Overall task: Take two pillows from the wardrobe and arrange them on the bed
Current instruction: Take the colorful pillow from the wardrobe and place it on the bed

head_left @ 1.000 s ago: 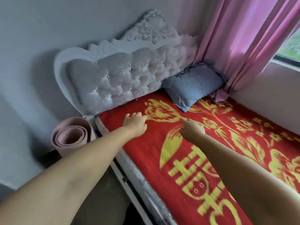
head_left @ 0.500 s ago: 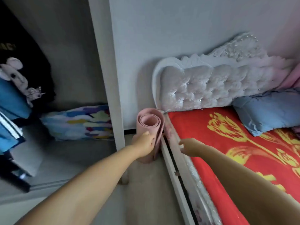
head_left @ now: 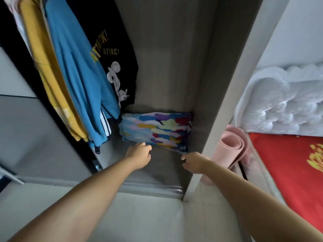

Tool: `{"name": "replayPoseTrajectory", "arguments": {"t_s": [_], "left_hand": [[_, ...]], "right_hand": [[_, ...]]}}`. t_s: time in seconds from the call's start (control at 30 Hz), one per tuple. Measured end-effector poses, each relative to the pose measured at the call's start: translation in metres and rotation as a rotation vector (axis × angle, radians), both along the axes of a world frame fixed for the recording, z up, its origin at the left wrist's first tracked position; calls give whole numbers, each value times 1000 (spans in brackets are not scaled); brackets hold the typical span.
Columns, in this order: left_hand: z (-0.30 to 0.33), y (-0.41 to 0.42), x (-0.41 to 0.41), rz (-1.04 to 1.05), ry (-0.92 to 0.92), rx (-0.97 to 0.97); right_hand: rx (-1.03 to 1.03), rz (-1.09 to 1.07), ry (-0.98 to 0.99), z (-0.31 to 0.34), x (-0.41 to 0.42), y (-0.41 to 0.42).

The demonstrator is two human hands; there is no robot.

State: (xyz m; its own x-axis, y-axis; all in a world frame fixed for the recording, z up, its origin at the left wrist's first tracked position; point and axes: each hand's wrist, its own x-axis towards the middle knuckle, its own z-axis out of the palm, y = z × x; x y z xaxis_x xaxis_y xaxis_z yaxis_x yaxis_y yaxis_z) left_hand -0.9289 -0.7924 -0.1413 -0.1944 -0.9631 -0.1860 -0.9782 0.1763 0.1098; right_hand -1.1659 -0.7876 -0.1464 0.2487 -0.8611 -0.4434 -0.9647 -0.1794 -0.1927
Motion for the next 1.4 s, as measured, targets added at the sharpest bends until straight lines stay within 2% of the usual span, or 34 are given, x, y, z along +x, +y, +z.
{"name": "replayPoseTrajectory", "arguments": {"t_s": [0.2,0.37,0.53,0.63,0.73,1.03,1.3,1.4], "left_hand": [[-23,-56,15,-112,-91,-1],[-29,-132,47,-49,-107,27],[-55,-193,74,12,-89,62],[-86,-222,88,-22,-111,127],[-111,-254,103,-32,-101,149],[-211,-419,128,-211,-61,186],[-341,-501,113,-132,-92,106],[-367,-535,109,-87,-52,-111]], "right_hand": [[-23,62,14,-17,19,-83],[-45,59,-37,-34,35,-158],[-161,131,-86,-66,51,-226],[-60,159,21,-92,64,-264],[27,115,24,-110,78,-304],[75,-151,-9,-210,127,-425],[-33,-155,136,-317,109,-506],[-127,-123,183,-340,103,-543]]}}
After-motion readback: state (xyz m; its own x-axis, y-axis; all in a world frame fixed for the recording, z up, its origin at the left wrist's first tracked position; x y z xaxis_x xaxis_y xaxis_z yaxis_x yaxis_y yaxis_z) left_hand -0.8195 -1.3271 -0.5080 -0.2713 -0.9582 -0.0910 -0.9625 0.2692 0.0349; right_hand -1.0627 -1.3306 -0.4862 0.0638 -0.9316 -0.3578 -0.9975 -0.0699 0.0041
